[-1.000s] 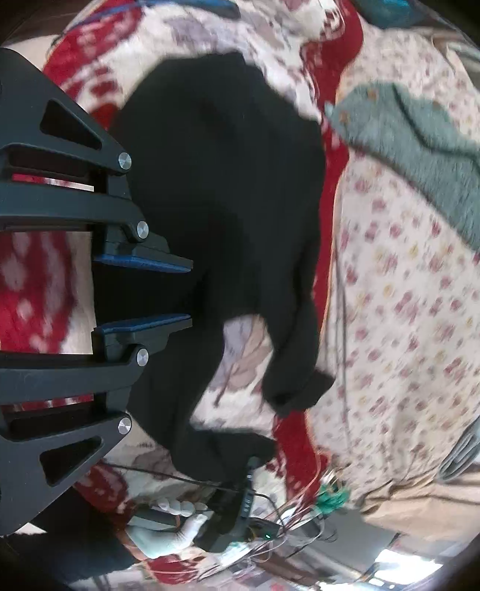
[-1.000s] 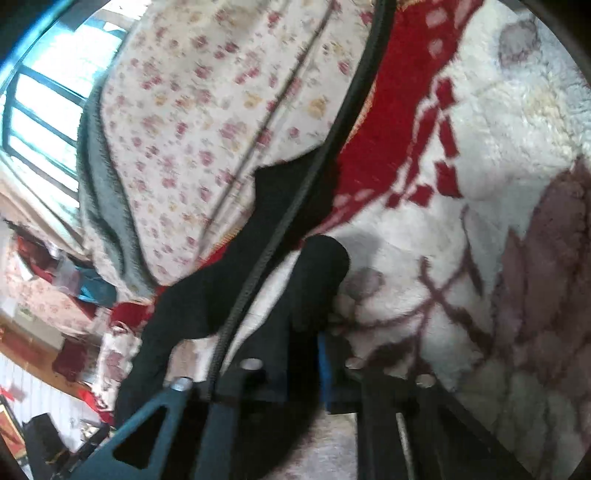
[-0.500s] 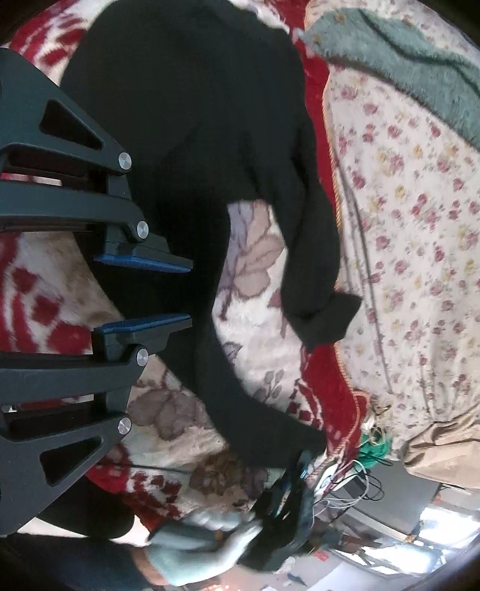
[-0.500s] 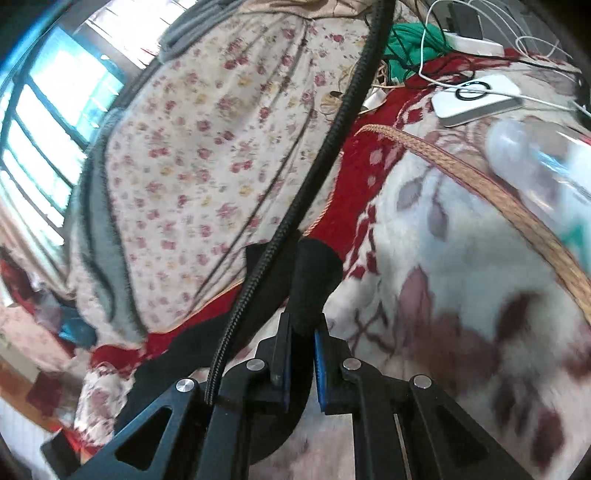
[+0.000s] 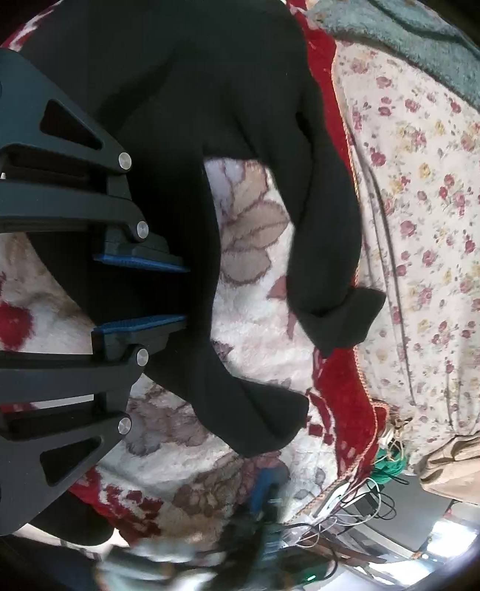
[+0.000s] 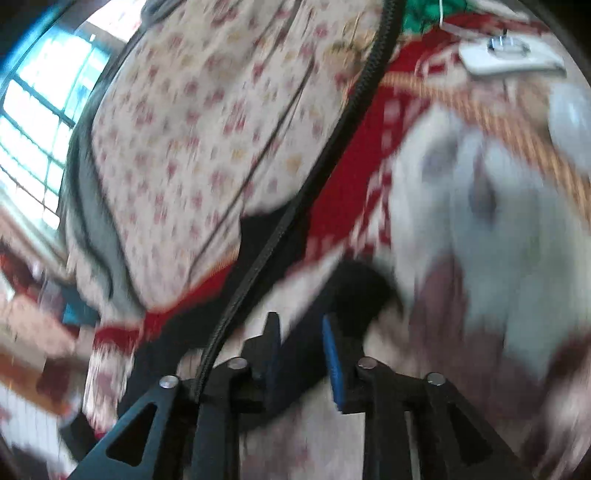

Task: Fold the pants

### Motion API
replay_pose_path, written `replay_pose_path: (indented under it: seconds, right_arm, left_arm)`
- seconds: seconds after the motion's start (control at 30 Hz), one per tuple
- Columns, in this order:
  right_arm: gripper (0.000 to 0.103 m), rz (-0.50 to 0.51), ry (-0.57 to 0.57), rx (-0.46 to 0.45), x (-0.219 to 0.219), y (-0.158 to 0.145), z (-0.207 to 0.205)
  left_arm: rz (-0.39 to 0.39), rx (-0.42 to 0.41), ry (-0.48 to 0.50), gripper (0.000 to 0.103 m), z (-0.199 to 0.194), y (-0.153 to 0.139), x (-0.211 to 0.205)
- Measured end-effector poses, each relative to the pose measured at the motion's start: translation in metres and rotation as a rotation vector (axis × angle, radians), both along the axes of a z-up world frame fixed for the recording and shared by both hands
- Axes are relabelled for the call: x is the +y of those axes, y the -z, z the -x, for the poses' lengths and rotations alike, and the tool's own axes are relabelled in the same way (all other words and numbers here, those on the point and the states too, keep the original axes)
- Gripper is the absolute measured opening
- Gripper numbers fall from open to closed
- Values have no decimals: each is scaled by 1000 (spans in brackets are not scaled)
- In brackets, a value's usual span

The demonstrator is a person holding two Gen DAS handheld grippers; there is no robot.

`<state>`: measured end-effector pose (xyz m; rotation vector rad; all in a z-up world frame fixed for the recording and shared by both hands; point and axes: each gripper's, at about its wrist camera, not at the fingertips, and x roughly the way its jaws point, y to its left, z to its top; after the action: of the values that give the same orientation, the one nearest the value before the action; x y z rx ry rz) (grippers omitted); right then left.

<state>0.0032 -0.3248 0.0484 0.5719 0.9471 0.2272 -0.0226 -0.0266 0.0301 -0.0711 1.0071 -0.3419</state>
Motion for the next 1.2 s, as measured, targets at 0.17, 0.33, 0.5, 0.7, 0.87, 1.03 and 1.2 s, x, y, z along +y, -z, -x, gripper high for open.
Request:
replay_pose_path:
  seconds: [0.17, 0.33, 0.5, 0.7, 0.87, 1.03, 1.2]
  right_arm:
    - [25, 170, -165, 60, 44, 21, 15]
    - [25, 212, -226, 22, 84, 24, -23]
    - [25, 174, -174, -57, 86, 9, -72]
    - [28, 153, -50, -39, 35, 1, -60]
    - [31, 140, -28, 34, 3, 19, -28]
    - [35, 99, -50, 40, 0, 38, -36]
    - [35, 112, -65, 5, 19, 44, -73]
  left_arm:
    - [-35, -31, -10, 21, -16, 1, -10]
    - [-55, -35, -69, 21, -43, 5, -7]
    - [-21, -1, -134, 21, -60, 4, 8]
    - [16, -18, -112, 21, -41, -5, 15]
    - [40, -37, -57, 21, -20, -13, 4]
    - [47, -37, 1, 21, 3, -12, -8]
    - [-22, -61, 15, 21, 6, 0, -17]
